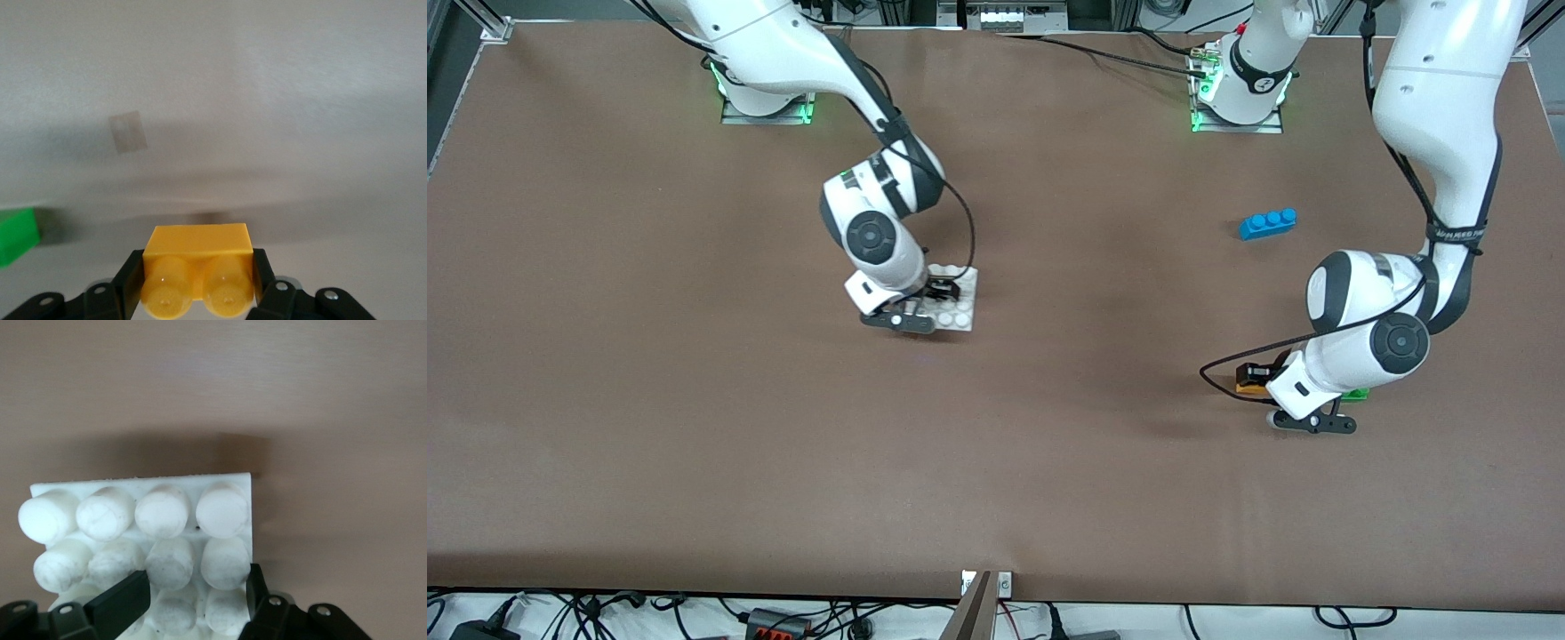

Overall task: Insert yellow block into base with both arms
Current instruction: 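Lift the base plate with the right gripper while the left gripper lifts the yellow block, then carry the base plate and yellow block toward the table middle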

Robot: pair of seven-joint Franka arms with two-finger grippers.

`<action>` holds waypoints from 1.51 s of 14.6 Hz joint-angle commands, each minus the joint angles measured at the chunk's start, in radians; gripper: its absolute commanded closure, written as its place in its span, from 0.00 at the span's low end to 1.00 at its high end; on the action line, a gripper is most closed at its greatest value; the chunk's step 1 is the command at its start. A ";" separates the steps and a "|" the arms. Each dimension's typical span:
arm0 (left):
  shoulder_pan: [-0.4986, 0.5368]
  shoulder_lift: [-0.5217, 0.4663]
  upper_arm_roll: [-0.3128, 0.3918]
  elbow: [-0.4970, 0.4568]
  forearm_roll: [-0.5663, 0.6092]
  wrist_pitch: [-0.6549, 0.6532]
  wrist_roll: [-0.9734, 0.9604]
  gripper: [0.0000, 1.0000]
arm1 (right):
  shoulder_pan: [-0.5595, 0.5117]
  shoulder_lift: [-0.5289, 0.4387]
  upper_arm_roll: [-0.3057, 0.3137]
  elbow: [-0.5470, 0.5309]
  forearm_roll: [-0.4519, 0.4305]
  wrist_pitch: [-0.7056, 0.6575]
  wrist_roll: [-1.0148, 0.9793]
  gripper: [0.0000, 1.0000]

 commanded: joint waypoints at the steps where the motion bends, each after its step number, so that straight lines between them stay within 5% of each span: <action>1: -0.013 -0.087 -0.030 -0.017 0.003 -0.089 -0.006 0.52 | 0.070 0.160 0.000 0.134 0.010 0.036 0.039 0.39; 11: -0.029 -0.078 -0.184 0.010 -0.037 -0.103 -0.207 0.60 | 0.130 0.193 -0.002 0.218 0.008 0.033 0.036 0.38; 18: -0.055 -0.072 -0.194 0.000 -0.080 -0.101 -0.279 0.59 | 0.119 0.079 -0.052 0.234 -0.012 -0.114 0.019 0.32; 22: -0.061 -0.073 -0.201 -0.011 -0.082 -0.092 -0.331 0.60 | 0.122 -0.030 -0.126 0.232 -0.017 -0.287 -0.022 0.09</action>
